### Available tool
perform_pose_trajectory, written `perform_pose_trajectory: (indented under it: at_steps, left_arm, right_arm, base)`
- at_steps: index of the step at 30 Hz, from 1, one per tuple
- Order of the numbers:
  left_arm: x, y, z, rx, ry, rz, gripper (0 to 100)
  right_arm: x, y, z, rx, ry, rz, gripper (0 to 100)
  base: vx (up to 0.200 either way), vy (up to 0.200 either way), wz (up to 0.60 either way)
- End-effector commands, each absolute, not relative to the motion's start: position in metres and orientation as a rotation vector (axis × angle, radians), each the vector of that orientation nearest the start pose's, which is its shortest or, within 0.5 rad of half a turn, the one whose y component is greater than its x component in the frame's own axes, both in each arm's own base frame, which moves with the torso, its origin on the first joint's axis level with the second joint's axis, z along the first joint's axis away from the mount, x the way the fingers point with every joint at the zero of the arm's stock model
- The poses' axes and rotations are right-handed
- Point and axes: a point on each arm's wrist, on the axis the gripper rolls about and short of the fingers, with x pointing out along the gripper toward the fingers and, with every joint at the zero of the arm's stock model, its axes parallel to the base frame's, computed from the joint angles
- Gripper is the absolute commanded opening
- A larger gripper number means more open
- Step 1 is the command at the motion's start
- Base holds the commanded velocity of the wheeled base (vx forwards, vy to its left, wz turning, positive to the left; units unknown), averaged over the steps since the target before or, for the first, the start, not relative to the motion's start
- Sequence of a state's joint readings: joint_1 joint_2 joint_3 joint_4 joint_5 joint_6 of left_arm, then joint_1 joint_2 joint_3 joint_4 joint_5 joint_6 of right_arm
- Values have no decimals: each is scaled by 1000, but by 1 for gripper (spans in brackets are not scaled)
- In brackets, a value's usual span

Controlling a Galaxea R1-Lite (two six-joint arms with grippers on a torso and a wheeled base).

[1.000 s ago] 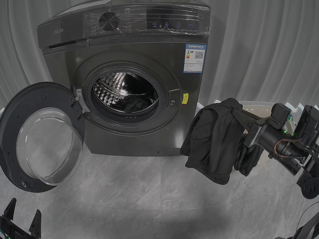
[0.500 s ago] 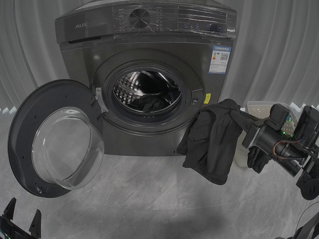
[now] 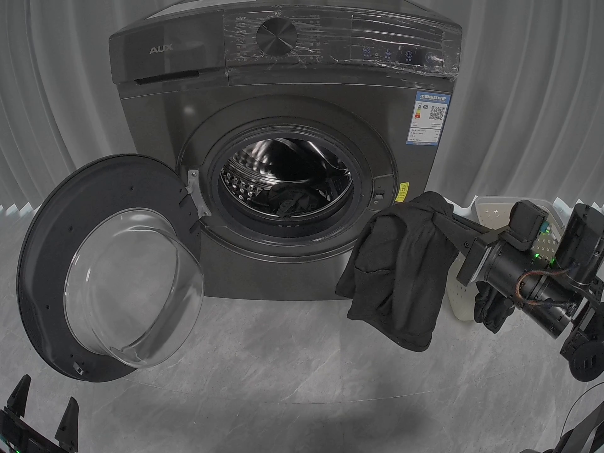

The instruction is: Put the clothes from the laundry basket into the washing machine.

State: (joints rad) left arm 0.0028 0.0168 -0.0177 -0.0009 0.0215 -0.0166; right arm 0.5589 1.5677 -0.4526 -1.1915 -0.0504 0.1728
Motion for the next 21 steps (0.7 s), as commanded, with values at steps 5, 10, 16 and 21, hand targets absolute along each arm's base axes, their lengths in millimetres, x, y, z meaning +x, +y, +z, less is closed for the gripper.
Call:
perform_pose_trajectory:
  at_steps: [5, 10, 16, 21]
  left_arm:
    - [-23, 0, 76, -17, -2, 25, 100]
    - [-23, 0, 76, -8, -2, 23, 100]
    - [-23, 0, 76, -6, -2, 25, 100]
    - [-23, 0, 76, -6, -2, 25, 100]
  right_arm:
    - [209, 130, 183, 190, -27, 514, 0]
    - [207, 131, 184, 191, -28, 522, 0]
    - [205, 134, 183, 190, -23, 537, 0]
    - [205, 147, 182, 190, -15, 582, 0]
  base:
    - [80, 0, 0]
    - [0, 0, 0]
    - [-167, 0, 0]
    - [-40, 0, 0]
